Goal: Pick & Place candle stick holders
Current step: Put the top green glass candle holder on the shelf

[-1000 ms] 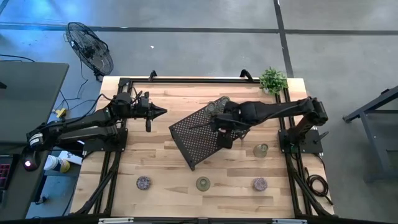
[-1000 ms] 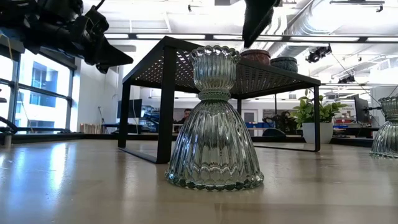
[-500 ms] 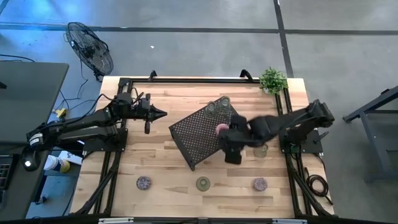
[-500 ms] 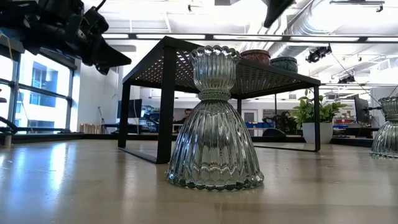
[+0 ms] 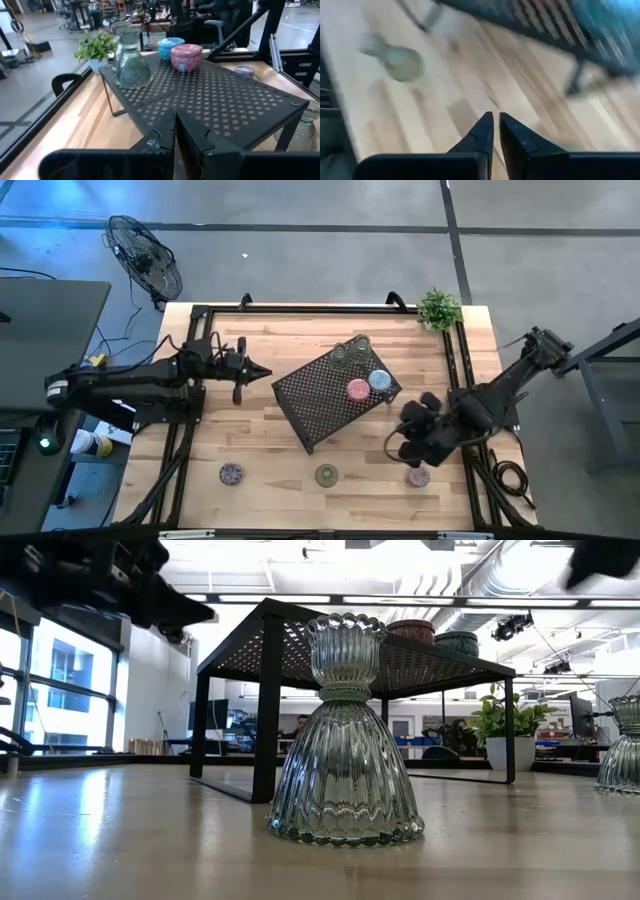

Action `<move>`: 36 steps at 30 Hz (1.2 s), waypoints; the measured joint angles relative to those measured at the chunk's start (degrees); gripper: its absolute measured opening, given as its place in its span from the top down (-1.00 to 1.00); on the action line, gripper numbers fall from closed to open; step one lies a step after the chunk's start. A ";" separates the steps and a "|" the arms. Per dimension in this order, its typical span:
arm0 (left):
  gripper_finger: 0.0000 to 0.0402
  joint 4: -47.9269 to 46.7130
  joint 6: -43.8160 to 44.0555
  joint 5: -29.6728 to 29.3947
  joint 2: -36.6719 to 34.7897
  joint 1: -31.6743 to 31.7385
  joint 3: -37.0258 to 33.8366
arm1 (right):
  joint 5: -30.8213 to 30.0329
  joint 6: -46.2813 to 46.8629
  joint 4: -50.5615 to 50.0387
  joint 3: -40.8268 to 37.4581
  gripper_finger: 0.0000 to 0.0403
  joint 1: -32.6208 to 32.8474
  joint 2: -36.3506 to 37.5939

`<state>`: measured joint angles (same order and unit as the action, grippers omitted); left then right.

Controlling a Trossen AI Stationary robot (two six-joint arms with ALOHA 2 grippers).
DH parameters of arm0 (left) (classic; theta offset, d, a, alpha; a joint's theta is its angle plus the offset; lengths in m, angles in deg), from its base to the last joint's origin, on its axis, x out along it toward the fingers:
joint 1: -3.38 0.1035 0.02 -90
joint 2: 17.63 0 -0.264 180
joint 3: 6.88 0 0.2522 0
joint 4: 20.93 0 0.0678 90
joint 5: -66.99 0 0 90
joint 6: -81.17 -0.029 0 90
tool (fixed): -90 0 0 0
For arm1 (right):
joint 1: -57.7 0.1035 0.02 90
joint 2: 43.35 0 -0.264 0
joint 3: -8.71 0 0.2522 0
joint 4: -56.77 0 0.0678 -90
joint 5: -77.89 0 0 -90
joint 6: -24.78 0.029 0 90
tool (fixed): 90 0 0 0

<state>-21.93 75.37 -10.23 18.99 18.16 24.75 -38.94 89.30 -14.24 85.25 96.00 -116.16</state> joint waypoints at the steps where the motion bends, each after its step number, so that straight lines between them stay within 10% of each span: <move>1: 0.94 0.10 0.00 -1.48 0.00 -1.54 0.00 | -0.38 4.06 -2.00 -1.37 0.91 1.03 0.56; 8: 0.94 -1.15 3.37 -8.64 0.00 -9.74 0.00 | 4.86 22.92 -11.92 -6.88 0.86 2.90 2.14; 22: 0.94 -1.61 3.97 -17.47 0.02 -19.69 0.00 | 15.43 17.57 -19.06 -7.49 -0.28 -7.12 2.88; 36: 0.94 -2.57 3.96 -17.45 0.02 -20.19 0.00 | 18.52 12.91 -13.71 -12.10 -0.37 -10.56 2.83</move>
<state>-24.49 79.32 -27.68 19.01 -2.03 24.75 -20.42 102.21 -27.96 73.15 85.44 -113.33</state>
